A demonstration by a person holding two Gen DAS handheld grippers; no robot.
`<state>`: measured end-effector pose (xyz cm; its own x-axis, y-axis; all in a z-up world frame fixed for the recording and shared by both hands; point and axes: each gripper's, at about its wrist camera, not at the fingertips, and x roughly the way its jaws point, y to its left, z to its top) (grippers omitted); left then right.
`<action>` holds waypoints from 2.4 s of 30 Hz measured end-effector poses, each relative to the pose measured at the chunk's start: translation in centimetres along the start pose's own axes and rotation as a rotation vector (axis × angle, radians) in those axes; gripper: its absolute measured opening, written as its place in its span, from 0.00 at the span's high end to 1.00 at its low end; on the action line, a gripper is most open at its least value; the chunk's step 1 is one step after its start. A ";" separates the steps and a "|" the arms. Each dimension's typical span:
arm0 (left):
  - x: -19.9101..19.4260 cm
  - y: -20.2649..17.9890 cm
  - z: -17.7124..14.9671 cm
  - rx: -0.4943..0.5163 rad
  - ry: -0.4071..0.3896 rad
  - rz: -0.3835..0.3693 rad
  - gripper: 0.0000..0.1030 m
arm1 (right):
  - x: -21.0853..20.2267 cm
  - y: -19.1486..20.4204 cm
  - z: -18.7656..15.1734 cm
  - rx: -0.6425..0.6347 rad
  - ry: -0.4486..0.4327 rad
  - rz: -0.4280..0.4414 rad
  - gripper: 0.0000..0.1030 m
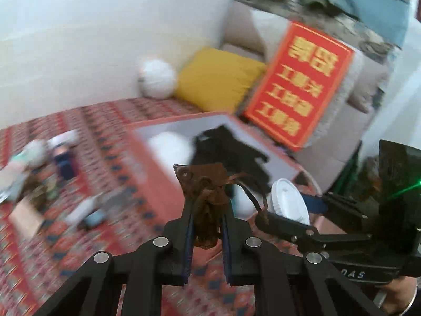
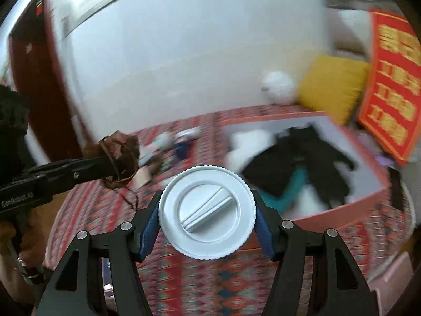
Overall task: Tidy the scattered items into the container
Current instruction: 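Carry the scrunchie and white lid into the pink box and release, then grasp the small blue-labelled bottle with the right tool while the left grasps the beige card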
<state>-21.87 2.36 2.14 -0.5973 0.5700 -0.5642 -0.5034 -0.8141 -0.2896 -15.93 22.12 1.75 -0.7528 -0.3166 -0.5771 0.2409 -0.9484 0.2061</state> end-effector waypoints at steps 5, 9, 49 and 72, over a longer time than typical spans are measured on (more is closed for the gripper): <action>6.2 -2.8 3.2 0.029 0.040 -0.029 0.88 | -0.7 -7.7 1.8 0.083 -0.036 -0.093 0.36; 11.2 -4.2 5.4 0.038 0.070 -0.047 0.86 | 1.5 -11.6 3.2 0.114 -0.029 -0.104 0.36; 5.5 26.7 -10.1 -0.463 0.114 0.564 0.07 | 20.2 10.0 -2.9 -0.155 0.313 0.146 0.12; 13.0 31.9 -10.0 -0.321 0.142 0.561 0.51 | 35.2 9.8 -3.7 -0.193 0.322 0.031 0.37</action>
<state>-39.50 -17.36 -22.13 -0.6151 0.0474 -0.7870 0.0848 -0.9884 -0.1258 -37.81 1.67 -19.49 -0.5196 -0.3047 -0.7982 0.3947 -0.9142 0.0921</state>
